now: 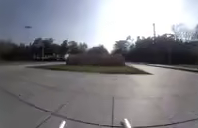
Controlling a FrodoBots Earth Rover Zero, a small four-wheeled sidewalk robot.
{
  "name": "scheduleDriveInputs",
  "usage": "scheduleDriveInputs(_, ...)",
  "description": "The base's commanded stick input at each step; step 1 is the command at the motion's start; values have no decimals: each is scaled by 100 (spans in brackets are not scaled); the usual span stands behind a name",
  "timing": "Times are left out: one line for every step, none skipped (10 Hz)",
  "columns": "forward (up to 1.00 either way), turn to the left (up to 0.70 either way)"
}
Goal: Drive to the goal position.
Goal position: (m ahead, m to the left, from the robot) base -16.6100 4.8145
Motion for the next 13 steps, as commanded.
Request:
scheduleDriveInputs(100, 0)
scheduleDriveInputs(100, 0)
scheduleDriveInputs(100, 0)
scheduleDriveInputs(100, 9)
scheduleDriveInputs(100, 10)
scheduleDriveInputs(100, 2)
scheduleDriveInputs(100, 0)
scheduleDriveInputs(100, 27)
scheduleDriveInputs(100, 11)
scheduleDriveInputs(100, 7)
scheduleDriveInputs(100, 8)
scheduleDriveInputs(100, 13)
scheduleDriveInputs(100, 32)
